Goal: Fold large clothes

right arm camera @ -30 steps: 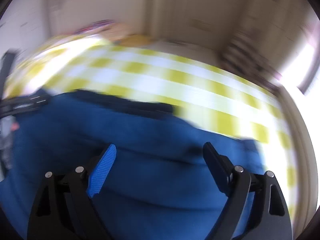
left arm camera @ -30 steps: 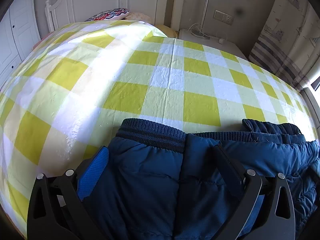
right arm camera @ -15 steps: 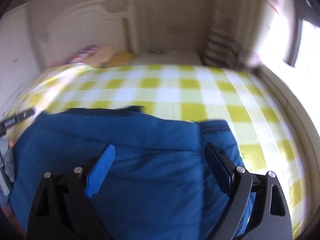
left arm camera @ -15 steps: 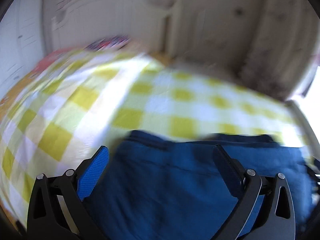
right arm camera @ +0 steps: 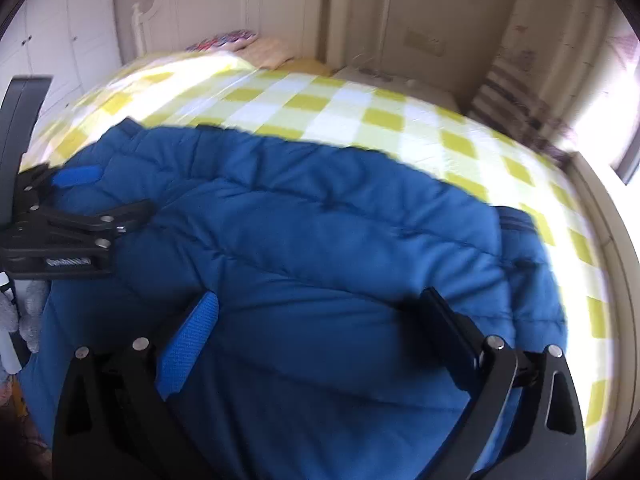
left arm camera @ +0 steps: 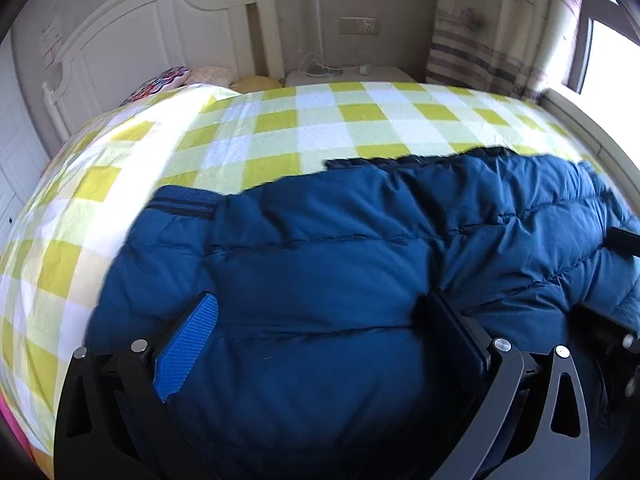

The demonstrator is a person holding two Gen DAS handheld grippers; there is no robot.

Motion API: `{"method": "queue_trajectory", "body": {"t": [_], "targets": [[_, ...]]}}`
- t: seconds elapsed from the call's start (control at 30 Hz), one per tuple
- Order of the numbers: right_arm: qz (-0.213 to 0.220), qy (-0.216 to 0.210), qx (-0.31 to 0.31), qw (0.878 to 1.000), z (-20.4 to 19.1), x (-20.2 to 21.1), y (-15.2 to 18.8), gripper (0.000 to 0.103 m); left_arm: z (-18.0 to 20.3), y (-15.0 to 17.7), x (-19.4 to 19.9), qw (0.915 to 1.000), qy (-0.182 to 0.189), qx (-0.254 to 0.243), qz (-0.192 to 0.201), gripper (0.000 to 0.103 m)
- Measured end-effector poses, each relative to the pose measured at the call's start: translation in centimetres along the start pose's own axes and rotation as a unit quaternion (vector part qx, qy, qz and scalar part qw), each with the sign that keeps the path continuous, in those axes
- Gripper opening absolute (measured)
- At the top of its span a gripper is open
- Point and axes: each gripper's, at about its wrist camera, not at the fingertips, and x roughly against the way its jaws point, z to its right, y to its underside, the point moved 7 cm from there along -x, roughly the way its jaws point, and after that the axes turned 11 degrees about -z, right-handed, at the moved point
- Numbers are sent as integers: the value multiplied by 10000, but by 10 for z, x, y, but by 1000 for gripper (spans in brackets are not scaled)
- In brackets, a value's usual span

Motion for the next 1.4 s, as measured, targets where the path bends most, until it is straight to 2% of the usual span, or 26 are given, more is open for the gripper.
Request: {"method": "queue_trajectory", "body": {"t": [0.1, 0.17, 0.23, 0.27, 0.3, 0.37, 0.4, 0.43, 0.47, 0.53, 0.57, 0.6, 0.63, 0.67, 0.7, 0.73, 0.77, 0.8, 0.83, 0.97, 1.13, 1.23, 1.3, 1.33, 1.4], "targets": [[125, 212, -377, 9990, 34, 20, 12, 99, -31, 7, 16, 9992, -279, 201, 200, 99], [78, 291, -741, 9968, 69, 23, 28, 99, -60, 14, 20, 9980, -405, 459, 168, 99], [63, 19, -1144, 9934, 93, 17, 42, 99, -86, 24, 12, 9963, -217, 829, -22, 99], [115, -225, -1309, 9911, 99, 14, 47, 99, -92, 27, 9, 9952, -25, 979, -42, 99], [128, -304, -1350, 9903, 100, 12, 48, 99, -93, 28, 10, 9947, 1, 1024, -46, 99], [96, -31, -1242, 9922, 97, 13, 45, 99, -91, 28, 12, 9953, -205, 947, -36, 99], [128, 254, -1146, 9930, 92, 18, 42, 98, -87, 28, 22, 9947, -538, 866, 146, 99], [214, 459, -1022, 9935, 85, 25, 41, 98, -82, 29, 33, 9940, -681, 795, 328, 99], [356, 513, -853, 9944, 72, 36, 40, 98, -75, 32, 43, 9944, -605, 724, 468, 99], [637, 248, -456, 9966, 42, 54, 39, 98, -46, 42, 70, 9958, 33, 515, 762, 99], [738, 96, -178, 9971, 21, 62, 40, 98, -33, 44, 76, 9954, 172, 386, 865, 99], [763, 20, 28, 9971, 7, 65, 42, 98, -14, 50, 83, 9948, 226, 85, 987, 99], [684, -43, 307, 9972, -11, 62, 46, 99, 1, 55, 82, 9950, 118, -204, 972, 99], [457, -13, 555, 9974, -26, 51, 51, 99, 12, 59, 74, 9954, -29, -404, 873, 99], [338, 98, 657, 9972, -31, 41, 56, 100, 22, 66, 51, 9959, -246, -632, 595, 99], [418, 120, 611, 9972, -30, 36, 58, 100, 22, 69, 42, 9964, -179, -615, 564, 99], [485, -113, 479, 9976, -26, 32, 59, 100, 19, 69, 38, 9969, 14, -478, 617, 99], [460, -308, 391, 9977, -23, 30, 59, 101, 15, 67, 36, 9979, 245, -334, 494, 99], [438, -426, 326, 9976, -19, 28, 59, 101, 14, 66, 36, 9981, 287, -330, 436, 99], [423, -336, 372, 9978, -19, 25, 61, 101, 16, 67, 34, 9981, 163, -387, 447, 99], [366, -281, 323, 9984, -19, 35, 63, 100, 15, 67, 32, 9981, 187, -390, 430, 99], [483, -82, -286, 9984, 27, 47, 66, 100, 16, 68, 32, 9981, 198, -385, 434, 99], [391, -149, -955, 9946, 70, 43, 78, 100, 17, 68, 32, 9981, 194, -387, 439, 99], [368, -235, -1115, 9928, 83, 39, 85, 100, 17, 68, 32, 9981, 200, -385, 444, 99], [485, -697, -1226, 9888, 94, 31, 95, 100, 16, 68, 32, 9980, 212, -384, 453, 99]]}}
